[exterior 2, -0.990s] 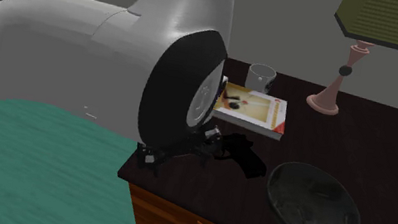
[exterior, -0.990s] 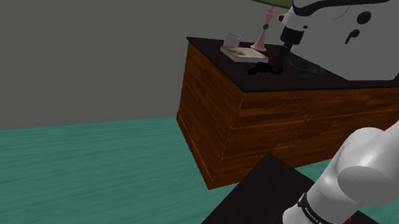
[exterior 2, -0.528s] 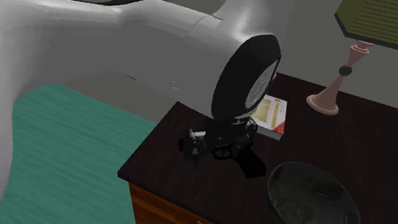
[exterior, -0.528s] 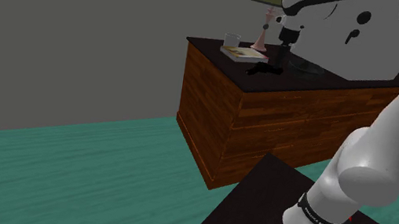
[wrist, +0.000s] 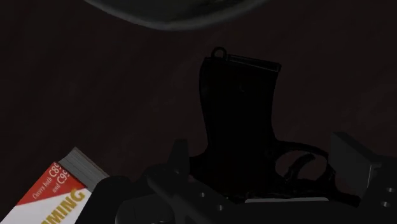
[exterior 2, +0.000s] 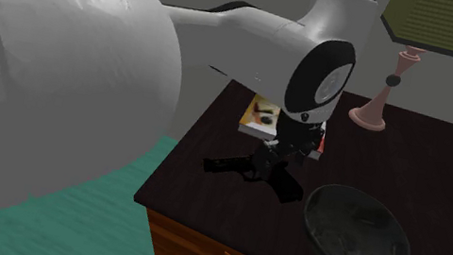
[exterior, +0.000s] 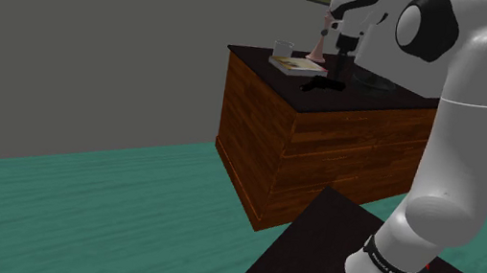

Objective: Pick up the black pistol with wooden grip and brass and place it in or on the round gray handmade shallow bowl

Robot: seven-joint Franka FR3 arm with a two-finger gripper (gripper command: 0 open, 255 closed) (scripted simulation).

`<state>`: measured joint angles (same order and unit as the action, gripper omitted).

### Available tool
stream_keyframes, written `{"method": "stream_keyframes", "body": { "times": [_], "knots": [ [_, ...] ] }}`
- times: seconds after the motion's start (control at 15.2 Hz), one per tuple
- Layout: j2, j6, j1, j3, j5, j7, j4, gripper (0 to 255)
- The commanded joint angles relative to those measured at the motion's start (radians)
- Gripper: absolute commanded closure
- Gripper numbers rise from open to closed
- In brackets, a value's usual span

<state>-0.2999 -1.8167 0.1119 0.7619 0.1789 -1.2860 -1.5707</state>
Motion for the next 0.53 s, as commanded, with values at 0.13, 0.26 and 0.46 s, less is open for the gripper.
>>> {"method": "stream_keyframes", "body": {
  "times": [0.13, 0.26, 0.46],
  "knots": [
    [-0.028, -0.039, 0.014, -0.006, 0.02, -0.023, -0.018, 0],
    [-0.032, -0.064, 0.014, -0.008, 0.024, -0.026, -0.04, 0],
    [-0.037, -0.083, 0.014, -0.01, 0.028, -0.029, -0.056, 0]
  ]
}}
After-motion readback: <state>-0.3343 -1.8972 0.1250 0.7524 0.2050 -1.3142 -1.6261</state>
